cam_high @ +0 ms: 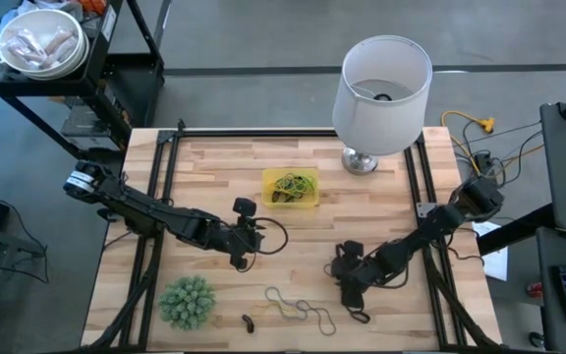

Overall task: Pick and place rubber bands into bin
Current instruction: Put the purple rubber band into the yellow bin

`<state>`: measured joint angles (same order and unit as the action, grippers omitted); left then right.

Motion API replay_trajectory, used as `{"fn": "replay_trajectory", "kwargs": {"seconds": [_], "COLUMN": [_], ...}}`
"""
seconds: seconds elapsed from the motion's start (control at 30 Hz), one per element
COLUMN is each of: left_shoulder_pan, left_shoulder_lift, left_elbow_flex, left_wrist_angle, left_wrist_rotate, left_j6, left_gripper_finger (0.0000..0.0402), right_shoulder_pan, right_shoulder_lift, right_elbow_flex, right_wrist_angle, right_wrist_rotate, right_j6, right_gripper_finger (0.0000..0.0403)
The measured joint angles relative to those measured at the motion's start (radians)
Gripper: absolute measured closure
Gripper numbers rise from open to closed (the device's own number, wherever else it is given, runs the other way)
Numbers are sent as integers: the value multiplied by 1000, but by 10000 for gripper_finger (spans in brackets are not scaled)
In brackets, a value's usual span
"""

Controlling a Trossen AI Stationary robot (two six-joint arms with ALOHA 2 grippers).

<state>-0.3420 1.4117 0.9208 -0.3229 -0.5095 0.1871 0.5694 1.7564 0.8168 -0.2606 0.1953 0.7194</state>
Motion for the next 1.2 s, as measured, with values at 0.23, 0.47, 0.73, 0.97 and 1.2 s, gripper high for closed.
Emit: {"fn": "replay_trajectory", "kwargs": {"seconds": [0.23, 0.47, 0.73, 0.97, 1.2], "left_shoulder_pan": [0, 0, 0, 0, 0], "left_shoulder_lift": [0, 0, 0, 0, 0], "left_elbow_flex": [-5, -12, -12, -12, -12], "left_wrist_angle": [2, 0, 0, 1, 0], "left_wrist_rotate": [0, 0, 0, 0, 0], "left_j6": [0, 0, 0, 0, 0], "left_gripper_finger": [308, 308, 308, 308, 308], "right_shoulder_pan": [0, 1, 3, 10, 24], "right_shoulder_lift": [24, 24, 24, 28, 40], "right_elbow_flex": [40, 44, 44, 67, 143], "right_wrist_angle": [-77, -113, -136, -164, -193], "right_wrist_rotate": [17, 37, 74, 158, 285], "right_j6": [36, 40, 13, -61, -194], "right_gripper_finger": [234, 303, 387, 394, 394]}}
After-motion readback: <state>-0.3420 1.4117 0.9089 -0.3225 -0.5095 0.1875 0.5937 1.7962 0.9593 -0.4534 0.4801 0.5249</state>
